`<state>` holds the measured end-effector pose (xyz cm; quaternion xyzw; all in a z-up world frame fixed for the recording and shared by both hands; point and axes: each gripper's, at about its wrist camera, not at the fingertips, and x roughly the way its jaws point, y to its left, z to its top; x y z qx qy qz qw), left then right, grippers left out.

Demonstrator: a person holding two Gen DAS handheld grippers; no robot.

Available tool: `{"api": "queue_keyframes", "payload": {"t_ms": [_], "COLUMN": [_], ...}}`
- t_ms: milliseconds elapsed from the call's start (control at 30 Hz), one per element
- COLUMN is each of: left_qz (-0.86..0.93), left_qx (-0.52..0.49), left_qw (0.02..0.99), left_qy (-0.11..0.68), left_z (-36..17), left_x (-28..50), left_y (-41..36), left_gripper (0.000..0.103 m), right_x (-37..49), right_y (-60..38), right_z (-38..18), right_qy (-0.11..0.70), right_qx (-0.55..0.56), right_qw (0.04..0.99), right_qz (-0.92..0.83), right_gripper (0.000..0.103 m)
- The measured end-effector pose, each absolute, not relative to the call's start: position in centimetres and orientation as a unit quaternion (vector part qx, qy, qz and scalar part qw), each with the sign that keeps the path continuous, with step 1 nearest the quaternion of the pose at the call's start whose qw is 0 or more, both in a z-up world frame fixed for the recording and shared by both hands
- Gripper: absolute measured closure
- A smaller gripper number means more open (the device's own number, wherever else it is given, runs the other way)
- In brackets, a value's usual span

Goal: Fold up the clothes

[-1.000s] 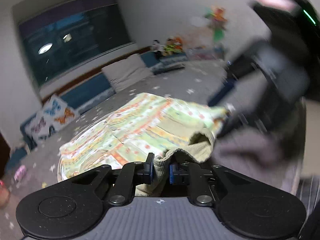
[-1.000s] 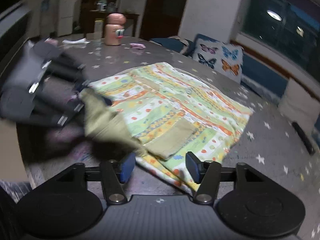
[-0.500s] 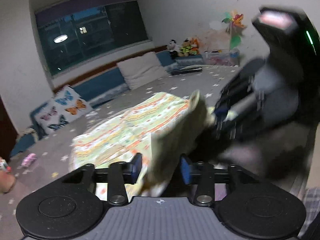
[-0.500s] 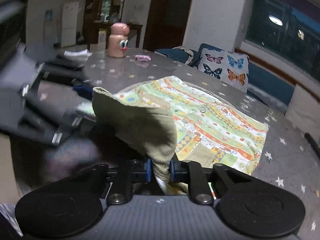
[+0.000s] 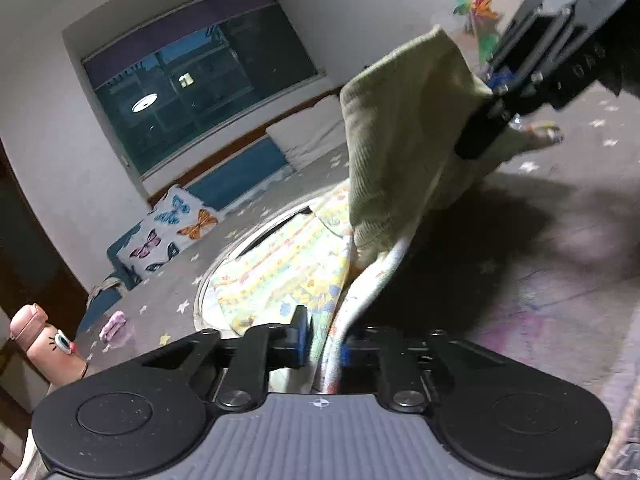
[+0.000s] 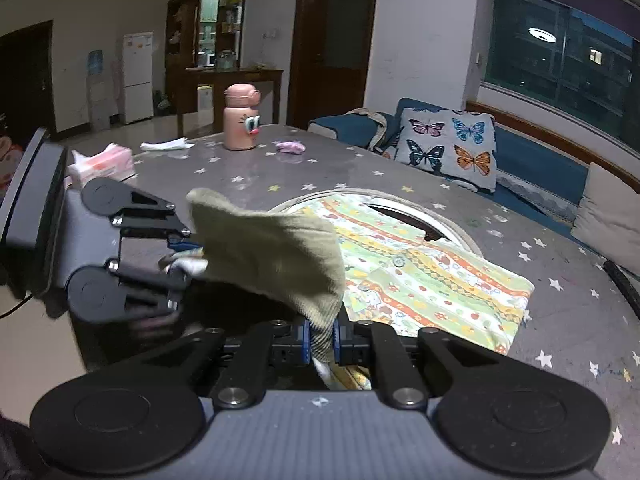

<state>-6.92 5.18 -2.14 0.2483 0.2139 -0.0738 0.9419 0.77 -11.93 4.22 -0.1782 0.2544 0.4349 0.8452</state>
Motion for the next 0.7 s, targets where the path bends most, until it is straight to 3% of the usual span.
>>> {"api": "queue_keyframes", "payload": {"t_ms": [367,700], "left_qz": [-0.164,-0.152], "left_qx": [0.225,0.208], "left_qw": [0.93,0.929], "left_qy": [0.241,0.264], "left_z": [4.0,5.1], "left_x": [-14.7,-4.9], "left_y": [4.7,5.6], "left_gripper": [0.096,0.096], "right_x": [-5.2,1.6], "right_y": [-16.1,-15.2], "right_z": [8.6,9.7], "right_qy": [0.277,0.296], "right_qx": [-0.143,-0.118], "right_qw": [0.811,0.821], "right_qz": [0.496,0.474], "right_gripper": [0.094,0.094]}}
